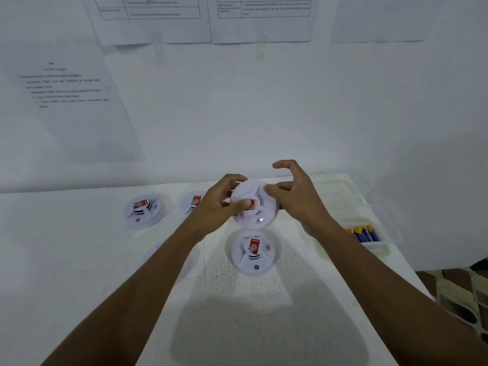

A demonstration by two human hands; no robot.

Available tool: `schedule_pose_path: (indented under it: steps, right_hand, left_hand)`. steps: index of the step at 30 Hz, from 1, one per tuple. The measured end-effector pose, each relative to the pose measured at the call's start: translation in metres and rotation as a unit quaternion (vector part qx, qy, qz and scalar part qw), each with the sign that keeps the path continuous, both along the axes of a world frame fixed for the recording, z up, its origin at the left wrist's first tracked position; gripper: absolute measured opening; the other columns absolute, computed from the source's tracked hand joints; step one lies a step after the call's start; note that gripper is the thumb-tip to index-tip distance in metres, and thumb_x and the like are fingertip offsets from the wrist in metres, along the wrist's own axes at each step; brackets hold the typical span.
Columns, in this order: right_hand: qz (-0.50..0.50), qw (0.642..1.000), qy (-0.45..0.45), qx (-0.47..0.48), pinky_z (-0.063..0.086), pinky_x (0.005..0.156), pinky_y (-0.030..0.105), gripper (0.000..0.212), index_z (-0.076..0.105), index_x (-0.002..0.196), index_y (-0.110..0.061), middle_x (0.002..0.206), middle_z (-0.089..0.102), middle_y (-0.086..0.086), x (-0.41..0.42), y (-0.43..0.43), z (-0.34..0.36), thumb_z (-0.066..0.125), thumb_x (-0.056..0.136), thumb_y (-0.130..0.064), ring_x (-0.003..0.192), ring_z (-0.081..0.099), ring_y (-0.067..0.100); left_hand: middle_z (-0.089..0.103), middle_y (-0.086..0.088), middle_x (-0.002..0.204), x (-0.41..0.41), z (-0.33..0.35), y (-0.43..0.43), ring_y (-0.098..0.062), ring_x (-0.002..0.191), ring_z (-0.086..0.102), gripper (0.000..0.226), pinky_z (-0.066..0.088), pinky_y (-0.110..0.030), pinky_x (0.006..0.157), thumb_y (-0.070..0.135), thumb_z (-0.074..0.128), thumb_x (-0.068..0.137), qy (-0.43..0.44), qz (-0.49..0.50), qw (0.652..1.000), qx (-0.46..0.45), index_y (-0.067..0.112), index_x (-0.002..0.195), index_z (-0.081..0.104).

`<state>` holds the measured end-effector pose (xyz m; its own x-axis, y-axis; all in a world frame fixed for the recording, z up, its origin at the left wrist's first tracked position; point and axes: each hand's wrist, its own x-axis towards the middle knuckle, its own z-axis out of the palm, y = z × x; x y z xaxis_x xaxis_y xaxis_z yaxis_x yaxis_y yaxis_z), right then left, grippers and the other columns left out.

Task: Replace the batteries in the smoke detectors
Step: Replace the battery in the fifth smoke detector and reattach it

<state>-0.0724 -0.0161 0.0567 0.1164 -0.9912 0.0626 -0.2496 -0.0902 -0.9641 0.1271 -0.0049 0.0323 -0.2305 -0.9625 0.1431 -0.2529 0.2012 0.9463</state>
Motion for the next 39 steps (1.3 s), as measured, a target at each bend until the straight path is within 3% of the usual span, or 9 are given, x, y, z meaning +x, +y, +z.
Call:
schedule_pose_path:
  steps: [4,9,13,17,21,31,39]
  right_hand:
    - [0.016,0.999,-0.043,0.023,0.058,0.067,0.036,0.032,0.053,0.116,-0.033,0.087,0.073,0.015,-0.007,-0.004,0.000,0.069,0.090,-0.025,0.084,0.072,0.025]
    - [0.048,0.990,-0.127,0.043,0.061,0.075,0.044,0.021,0.057,0.115,-0.024,0.105,0.069,0.016,-0.008,0.004,-0.006,0.062,0.096,-0.019,0.087,0.071,0.025]
    - [0.062,0.995,-0.081,0.015,0.062,0.074,0.048,0.033,0.062,0.114,-0.027,0.118,0.066,0.001,-0.002,0.012,-0.022,0.075,0.085,-0.015,0.092,0.071,0.026]
    - [0.025,0.996,0.000,-0.083,0.061,0.079,0.037,0.047,0.063,0.113,-0.027,0.113,0.067,-0.008,0.003,0.014,-0.033,0.085,0.073,-0.015,0.095,0.068,0.017]
    - [0.015,0.993,0.029,-0.111,0.061,0.074,0.033,0.049,0.059,0.106,-0.034,0.108,0.066,-0.015,0.007,0.015,-0.036,0.086,0.070,-0.017,0.091,0.068,0.011]
    - [0.020,0.991,0.032,-0.131,0.061,0.072,0.028,0.048,0.058,0.108,-0.032,0.107,0.064,-0.021,0.009,0.010,-0.033,0.085,0.072,-0.017,0.091,0.066,0.006]
    - [0.028,0.990,0.040,-0.133,0.061,0.073,0.028,0.048,0.057,0.111,-0.027,0.110,0.065,-0.011,0.007,0.003,-0.034,0.085,0.073,-0.018,0.093,0.067,0.012]
  left_hand:
    - [0.060,-0.006,0.121,0.002,0.005,0.007,-0.021,0.105,0.066,0.056,0.057,-0.031,0.080,0.017,0.069,0.087,0.041,-0.048,0.997,0.037,0.030,0.136,0.046]
    - [0.060,0.001,0.126,-0.005,0.001,0.010,-0.019,0.107,0.066,0.051,0.059,-0.038,0.078,0.015,0.068,0.088,0.132,0.015,0.990,0.040,0.027,0.134,0.050]
    - [0.060,0.005,0.128,-0.008,-0.010,0.012,-0.017,0.110,0.065,0.050,0.059,-0.035,0.078,0.015,0.064,0.091,0.147,0.020,0.988,0.046,0.028,0.136,0.046]
    - [0.062,0.008,0.126,-0.006,-0.017,0.015,-0.019,0.112,0.065,0.043,0.059,-0.038,0.079,0.016,0.057,0.096,0.149,0.010,0.987,0.065,0.027,0.135,0.047]
    - [0.064,0.005,0.125,-0.006,-0.021,0.015,-0.021,0.109,0.066,0.043,0.059,-0.041,0.079,0.014,0.060,0.094,0.137,0.027,0.989,0.043,0.023,0.134,0.050]
    - [0.064,-0.002,0.126,-0.007,-0.022,0.009,-0.023,0.108,0.066,0.044,0.060,-0.043,0.078,0.013,0.063,0.091,0.137,0.049,0.989,0.012,0.017,0.134,0.053]
    - [0.063,-0.002,0.125,-0.008,-0.021,0.004,-0.024,0.107,0.067,0.048,0.060,-0.045,0.078,0.024,0.067,0.085,0.128,0.057,0.990,0.017,0.020,0.131,0.055]
